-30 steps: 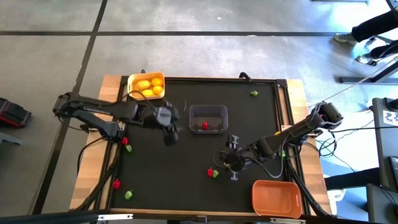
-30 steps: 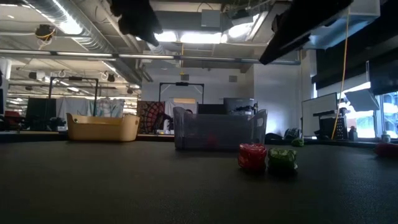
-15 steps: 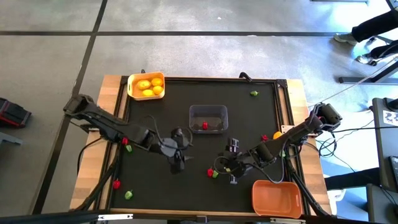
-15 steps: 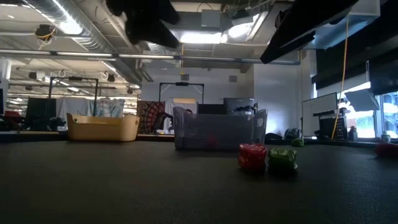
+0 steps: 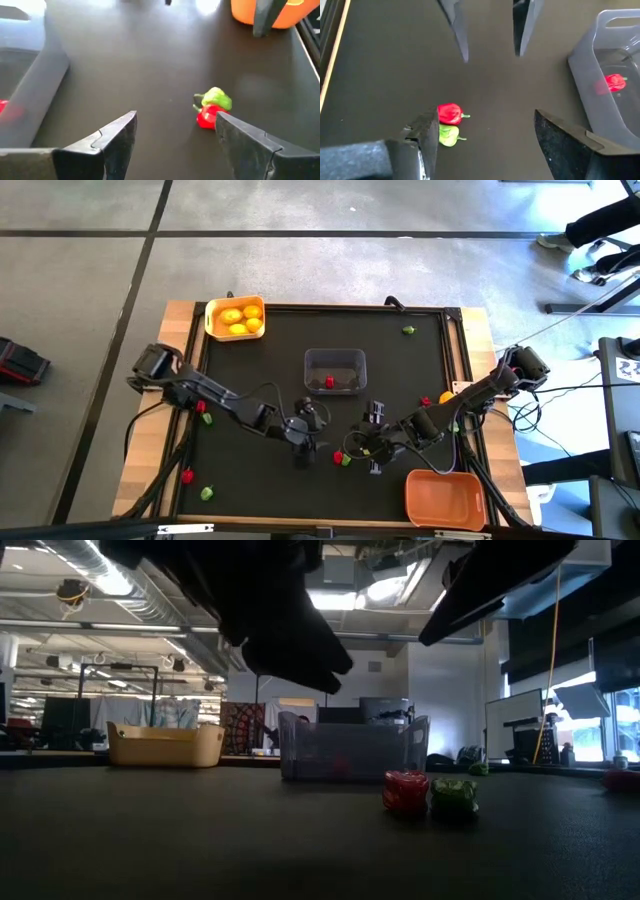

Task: Sort produce into baskets
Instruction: Put the red bell pepper into the transparent bin

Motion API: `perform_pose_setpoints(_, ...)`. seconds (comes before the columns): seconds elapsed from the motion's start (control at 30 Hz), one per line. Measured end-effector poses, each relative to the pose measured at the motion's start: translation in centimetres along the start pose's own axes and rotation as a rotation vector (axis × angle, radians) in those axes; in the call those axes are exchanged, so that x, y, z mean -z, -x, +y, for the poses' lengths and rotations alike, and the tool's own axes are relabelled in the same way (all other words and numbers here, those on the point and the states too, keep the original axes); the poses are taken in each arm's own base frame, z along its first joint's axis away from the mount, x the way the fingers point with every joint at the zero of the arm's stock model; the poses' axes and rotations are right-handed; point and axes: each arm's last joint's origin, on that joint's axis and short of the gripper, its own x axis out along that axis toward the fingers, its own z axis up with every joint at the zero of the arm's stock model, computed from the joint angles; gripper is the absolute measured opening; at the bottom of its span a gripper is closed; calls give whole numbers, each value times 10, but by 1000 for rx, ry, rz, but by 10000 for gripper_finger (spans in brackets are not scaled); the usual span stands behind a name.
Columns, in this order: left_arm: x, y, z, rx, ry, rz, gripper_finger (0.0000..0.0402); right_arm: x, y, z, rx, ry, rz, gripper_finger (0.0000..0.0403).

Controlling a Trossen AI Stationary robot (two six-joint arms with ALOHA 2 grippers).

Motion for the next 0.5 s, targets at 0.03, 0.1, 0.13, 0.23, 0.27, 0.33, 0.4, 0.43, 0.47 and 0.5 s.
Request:
perform_pose_setpoints(0.03, 1, -3, -2, 15, 0, -5, 263, 0, 0, 0, 0, 0, 0, 264)
perform_pose_setpoints(0.1, 4, -9, -7, 52, 3, -19, 263, 0, 0, 0, -2, -1, 0, 264)
perform_pose_setpoints(0.13, 6, -12, -9, 63, 2, -22, 263, 0, 0, 0, -2, -4, 1, 264)
perform_pose_setpoints(0.23, 13, -18, -14, 77, -8, -6, 263, 0, 0, 0, -9, -23, 4, 264)
perform_pose_setpoints(0.27, 15, -19, -14, 77, 3, -1, 263, 0, 0, 0, -9, -30, 4, 264)
perform_pose_setpoints(0.33, 19, -21, -16, 78, 25, 9, 263, 0, 0, 0, -10, -39, 4, 264)
perform_pose_setpoints(0.4, 21, -24, -19, 86, 33, 2, 263, 0, 0, 0, -10, -51, 3, 264)
perform_pose_setpoints(0.43, 22, -26, -21, 93, 33, -8, 263, 0, 0, 0, -10, -55, 2, 264)
perform_pose_setpoints(0.47, 24, -28, -23, 100, 32, -17, 263, 0, 0, 0, -10, -57, 2, 264)
perform_pose_setpoints(0.5, 25, -31, -25, 109, 36, -33, 263, 0, 0, 0, -11, -57, 2, 264)
